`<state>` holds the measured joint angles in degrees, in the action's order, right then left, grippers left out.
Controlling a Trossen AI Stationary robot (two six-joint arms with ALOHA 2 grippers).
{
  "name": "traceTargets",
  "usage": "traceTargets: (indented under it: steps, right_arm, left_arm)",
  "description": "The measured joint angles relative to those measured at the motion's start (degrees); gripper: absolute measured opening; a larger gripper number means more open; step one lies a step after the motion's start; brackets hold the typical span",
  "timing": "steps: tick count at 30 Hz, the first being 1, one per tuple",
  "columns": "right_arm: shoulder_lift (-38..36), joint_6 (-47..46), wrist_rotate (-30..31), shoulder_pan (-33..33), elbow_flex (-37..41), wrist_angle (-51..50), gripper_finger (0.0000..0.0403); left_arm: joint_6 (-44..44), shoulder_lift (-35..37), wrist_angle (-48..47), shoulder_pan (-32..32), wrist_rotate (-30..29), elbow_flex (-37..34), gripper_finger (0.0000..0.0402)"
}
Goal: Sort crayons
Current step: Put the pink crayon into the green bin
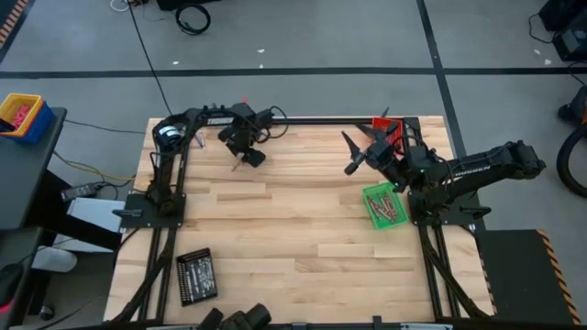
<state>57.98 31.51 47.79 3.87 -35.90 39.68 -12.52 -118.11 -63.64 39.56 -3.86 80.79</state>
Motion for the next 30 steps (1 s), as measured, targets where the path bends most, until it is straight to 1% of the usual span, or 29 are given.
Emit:
traceTargets:
  steps: [3,6,9,14,17,20,22,23,25,27,30]
  right_arm:
    - [0.02,0.13,0.15,-0.36,0.0,-0.03,0.0188]
    - [0.02,0.15,0.15,-0.36,0.0,-0.03,0.0188]
    - [0.02,0.15,0.16,-0.36,0.0,-0.01,0.0188]
    - [0.04,0.16,0.44,-0.36,0.0,0.0,0.0188]
    - [0.04,0.2,0.48,-0.36,0.0,-0.04,0.0188]
    - [0.04,1.45,0.92,-0.32,0.0,-0.58,0.0188]
    - [0.04,2.95,3.08,-0.12,0.0,-0.68,0.0188]
    - [0.04,3.13,4.28,-0.07,0.0,-0.7,0.0188]
    - [-0.05,3.19,5.26,-0.09,0.0,-0.69,0.0188]
    - [-0.16,2.78,4.74,-0.09,0.0,-0.67,0.0188]
    - [-0.02,2.56,2.23,-0.01,0.0,-1.69,0.0188]
  left_arm:
    - [-2.4,0.49,2.4,-0.71,0.09,-1.93,0.0192]
    - [-4.8,0.43,3.15,-1.45,0.0,-2.44,0.0168]
    - [-7.19,0.36,3.79,-2.64,-0.52,-2.53,0.0129]
    - [-8.28,0.27,4.81,-4.82,-1.91,-2.6,0.0055]
    - [-8.74,0.27,5.14,-6.08,-2.85,-2.64,0.0025]
    - [-8.48,0.66,5.41,-8.28,-5.34,-2.77,0.0018]
    - [-8.53,1.62,5.67,-9.94,-7.43,-2.87,0.0019]
    - [-8.94,2.31,6.62,-10.84,-7.71,-3.02,0.002]
    - [-9.61,4.44,10.02,-12.92,-6.38,-2.95,0.0025]
    - [-10.18,8.12,10.42,-15.49,-6.05,-2.84,0.0027]
    - [-10.38,13.42,14.58,-19.36,-7.0,-2.82,0.0027]
